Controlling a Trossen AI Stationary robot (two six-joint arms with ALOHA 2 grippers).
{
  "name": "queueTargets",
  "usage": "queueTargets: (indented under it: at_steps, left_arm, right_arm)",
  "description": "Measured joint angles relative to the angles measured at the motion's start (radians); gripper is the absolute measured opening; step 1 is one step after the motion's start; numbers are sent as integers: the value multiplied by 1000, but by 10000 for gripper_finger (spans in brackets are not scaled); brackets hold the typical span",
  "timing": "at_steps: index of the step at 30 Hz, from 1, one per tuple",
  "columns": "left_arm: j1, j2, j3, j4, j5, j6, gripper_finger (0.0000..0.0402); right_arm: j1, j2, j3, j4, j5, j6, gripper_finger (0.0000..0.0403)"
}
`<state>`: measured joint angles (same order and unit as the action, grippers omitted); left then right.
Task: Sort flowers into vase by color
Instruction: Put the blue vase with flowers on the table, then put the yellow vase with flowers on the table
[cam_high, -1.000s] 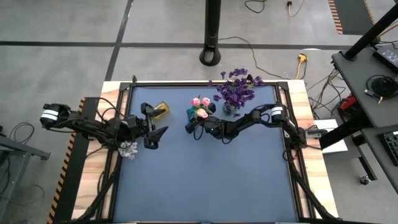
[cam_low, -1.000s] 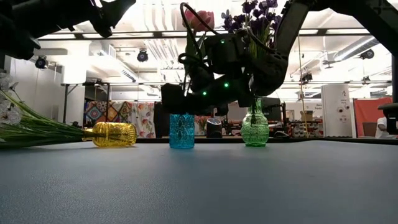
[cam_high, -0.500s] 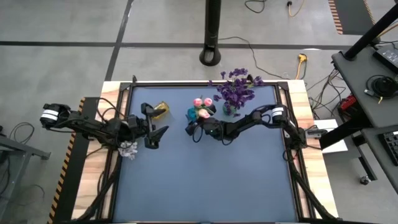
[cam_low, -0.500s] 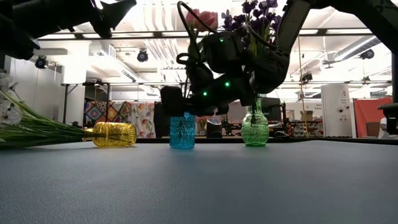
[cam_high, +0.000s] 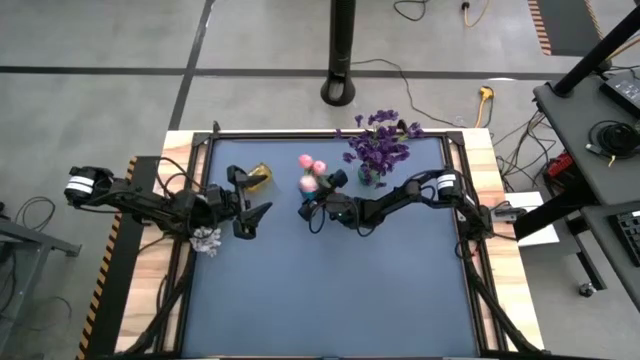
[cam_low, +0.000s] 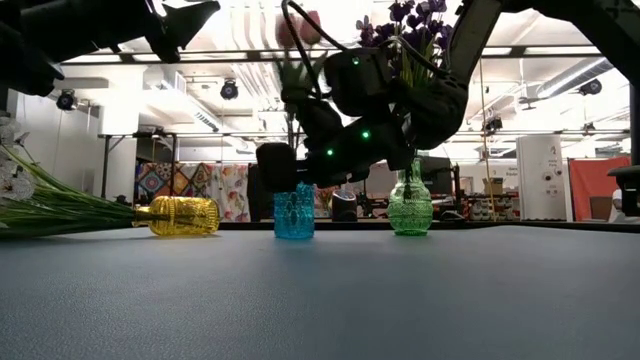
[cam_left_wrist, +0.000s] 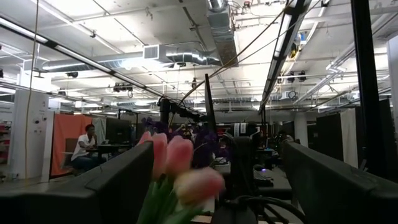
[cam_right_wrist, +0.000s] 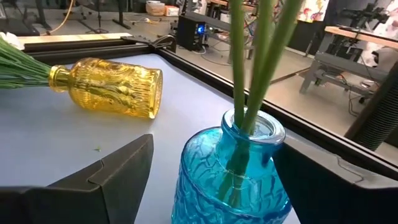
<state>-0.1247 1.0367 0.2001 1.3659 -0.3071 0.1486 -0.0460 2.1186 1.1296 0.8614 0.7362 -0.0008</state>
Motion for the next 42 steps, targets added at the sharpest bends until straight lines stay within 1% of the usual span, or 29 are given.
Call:
queueTargets:
  at_steps: [10, 17, 20, 26, 30, 37, 42]
  left_arm:
    - [0, 0, 0, 0, 0, 0, 332]
    - [0, 0, 0, 0, 0, 0, 332]
    - [0, 0, 0, 0, -1, 0, 332]
    - [-1, 0, 0, -6, -1, 0, 332]
    - [-10, 0, -1, -22, 0, -3, 332]
    - [-46, 0, -1, -33, 1, -14, 332]
    - [-103, 1, 14, -99, -1, -66, 332]
  right_arm:
    - [0, -1, 3, -12, -1, -10, 325]
    - [13, -29, -1, -49, 44, -23, 327]
    - [21, -46, -3, -82, 78, -42, 327]
    - [37, -91, -23, -175, 108, -36, 327]
    - [65, -105, -46, -200, 134, -48, 327]
    - [134, -122, -68, -213, 234, -89, 326]
    - [197, -167, -68, -321, 235, -60, 326]
